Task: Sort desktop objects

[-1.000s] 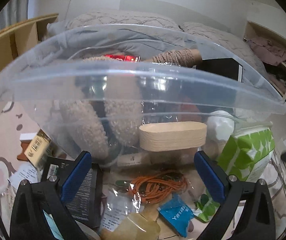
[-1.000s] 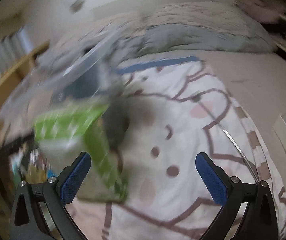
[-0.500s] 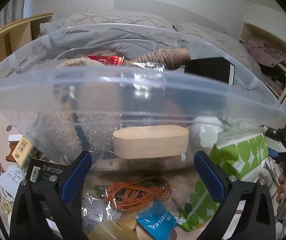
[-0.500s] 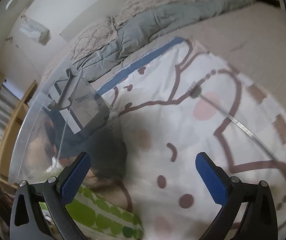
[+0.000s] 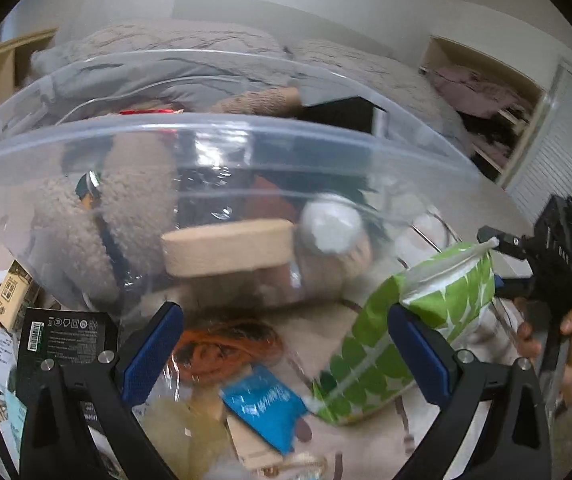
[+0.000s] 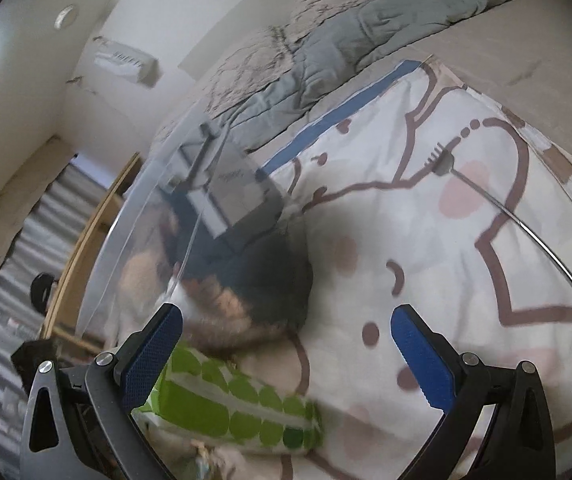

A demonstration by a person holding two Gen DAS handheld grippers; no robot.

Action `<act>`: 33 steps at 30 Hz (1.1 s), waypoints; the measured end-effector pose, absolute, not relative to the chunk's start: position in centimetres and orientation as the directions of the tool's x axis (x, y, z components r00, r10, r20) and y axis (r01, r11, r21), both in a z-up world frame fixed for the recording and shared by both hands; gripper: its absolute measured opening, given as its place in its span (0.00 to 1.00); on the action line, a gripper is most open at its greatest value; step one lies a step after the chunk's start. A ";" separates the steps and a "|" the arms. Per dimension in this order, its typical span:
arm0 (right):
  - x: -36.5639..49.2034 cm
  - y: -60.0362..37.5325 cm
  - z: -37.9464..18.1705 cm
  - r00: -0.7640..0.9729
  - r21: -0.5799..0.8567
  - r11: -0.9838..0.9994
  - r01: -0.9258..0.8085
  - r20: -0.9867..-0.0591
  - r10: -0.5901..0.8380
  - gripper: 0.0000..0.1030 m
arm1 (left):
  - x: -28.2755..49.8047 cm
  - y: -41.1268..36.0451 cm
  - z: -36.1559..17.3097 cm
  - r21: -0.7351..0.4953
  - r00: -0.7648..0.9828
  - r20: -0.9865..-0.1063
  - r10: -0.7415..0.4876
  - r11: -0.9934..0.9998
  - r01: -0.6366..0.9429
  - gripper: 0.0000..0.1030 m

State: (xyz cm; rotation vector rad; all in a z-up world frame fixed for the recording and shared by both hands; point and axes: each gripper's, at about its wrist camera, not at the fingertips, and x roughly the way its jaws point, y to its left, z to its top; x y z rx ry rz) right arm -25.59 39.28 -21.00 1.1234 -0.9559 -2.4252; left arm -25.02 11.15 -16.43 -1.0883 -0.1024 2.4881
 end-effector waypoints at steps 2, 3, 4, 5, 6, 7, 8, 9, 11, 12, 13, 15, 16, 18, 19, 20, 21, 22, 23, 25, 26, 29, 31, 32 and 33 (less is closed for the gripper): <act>-24.3 39.5 -20.9 -0.633 0.689 -0.724 0.028 -0.549 -0.546 1.00 | -23.8 11.3 -16.3 -0.212 -0.589 -0.683 0.432 -0.889 -0.405 1.00; -23.6 39.6 -20.9 -0.627 0.689 -0.723 0.047 -0.543 -0.558 1.00 | -23.3 11.3 -16.3 -0.206 -0.578 -0.685 0.444 -0.879 -0.431 1.00; -23.0 39.6 -20.9 -0.619 0.678 -0.733 0.062 -0.550 -0.561 1.00 | -22.9 11.5 -16.4 -0.203 -0.563 -0.688 0.459 -0.866 -0.457 1.00; -22.6 39.6 -20.9 -0.614 0.661 -0.747 0.069 -0.562 -0.554 1.00 | -22.3 11.7 -16.5 -0.195 -0.549 -0.692 0.468 -0.854 -0.483 1.00; -21.9 39.4 -20.9 -0.605 0.632 -0.771 0.083 -0.583 -0.542 1.00 | -21.9 11.8 -16.5 -0.187 -0.542 -0.695 0.472 -0.847 -0.498 1.00; -21.5 39.2 -20.9 -0.597 0.616 -0.782 0.095 -0.593 -0.540 1.00 | -21.3 12.0 -16.6 -0.176 -0.533 -0.699 0.477 -0.837 -0.518 1.00; -21.1 39.1 -21.0 -0.588 0.606 -0.788 0.107 -0.600 -0.542 1.00 | -20.8 12.1 -16.7 -0.169 -0.525 -0.703 0.479 -0.830 -0.532 1.00; -20.4 39.0 -21.2 -0.579 0.599 -0.792 0.119 -0.606 -0.546 1.00 | -20.4 12.2 -16.8 -0.160 -0.517 -0.708 0.481 -0.822 -0.546 1.00; -19.6 39.2 -21.2 -0.591 0.580 -0.808 0.105 -0.617 -0.520 1.00 | -19.7 12.3 -17.2 -0.147 -0.499 -0.717 0.487 -0.806 -0.574 1.00; -19.1 39.5 -21.0 -0.612 0.561 -0.824 0.083 -0.623 -0.487 1.00 | -19.3 12.3 -17.4 -0.137 -0.491 -0.723 0.486 -0.798 -0.587 1.00; -18.9 39.7 -20.9 -0.621 0.555 -0.829 0.070 -0.626 -0.472 1.00 | -18.9 12.4 -17.7 -0.126 -0.487 -0.728 0.483 -0.791 -0.598 1.00; -18.7 40.1 -20.4 -0.635 0.548 -0.835 0.049 -0.628 -0.449 1.00 | -18.1 12.5 -18.2 -0.098 -0.473 -0.742 0.476 -0.774 -0.625 1.00; -18.6 40.1 -20.1 -0.643 0.547 -0.835 0.052 -0.622 -0.447 1.00 | -17.8 12.7 -18.4 -0.082 -0.470 -0.748 0.469 -0.768 -0.635 1.00; -18.6 39.7 -19.5 -0.650 0.538 -0.841 0.058 -0.619 -0.441 1.00 | -16.9 12.8 -18.8 -0.050 -0.468 -0.754 0.461 -0.751 -0.658 1.00; -18.6 39.0 -19.1 -0.646 0.524 -0.849 0.068 -0.625 -0.438 1.00 | -16.5 12.8 -18.9 -0.036 -0.471 -0.754 0.458 -0.744 -0.667 1.00; -18.7 38.4 -18.9 -0.639 0.509 -0.857 0.081 -0.633 -0.436 1.00 | -16.3 12.6 -18.9 -0.027 -0.472 -0.753 0.459 -0.738 -0.674 1.00; -18.8 37.1 -18.7 -0.626 0.484 -0.869 0.105 -0.647 -0.436 1.00 | -16.1 12.5 -19.0 -0.019 -0.476 -0.751 0.457 -0.735 -0.677 1.00; -18.9 36.2 -18.6 -0.614 0.468 -0.875 0.124 -0.657 -0.438 1.00 | -15.8 12.3 -19.1 -0.010 -0.481 -0.750 0.454 -0.735 -0.678 1.00; -19.0 34.8 -18.5 -0.596 0.444 -0.884 0.146 -0.674 -0.437 1.00 | -15.6 12.0 -19.2 -0.006 -0.483 -0.751 0.450 -0.736 -0.677 1.00; -18.9 32.7 -18.5 -0.572 0.401 -0.898 0.183 -0.699 -0.429 1.00 | -15.5 11.6 -19.4 0.000 -0.489 -0.752 0.442 -0.741 -0.671 1.00; -18.8 31.7 -18.6 -0.564 0.376 -0.904 0.202 -0.710 -0.422 1.00 | -15.5 11.1 -19.4 0.008 -0.498 -0.750 0.436 -0.747 -0.665 1.00; -18.2 28.3 -19.1 -0.557 0.231 -0.944 0.235 -0.765 -0.325 1.00 | -14.9 9.9 -19.2 0.035 -0.537 -0.731 0.422 -0.762 -0.647 1.00; -17.4 26.7 -19.6 -0.551 0.173 -0.948 0.267 -0.780 -0.298 1.00 | -14.6 9.1 -18.9 0.040 -0.552 -0.718 0.423 -0.767 -0.640 1.00; -16.9 26.2 -19.6 -0.546 0.167 -0.944 0.283 -0.782 -0.302 1.00 | -14.4 8.6 -18.8 0.043 -0.565 -0.709 0.422 -0.774 -0.632 1.00; -16.3 25.4 -19.8 -0.538 0.159 -0.939 0.304 -0.785 -0.307 1.00 | -14.3 8.2 -18.6 0.046 -0.572 -0.703 0.423 -0.775 -0.630 1.00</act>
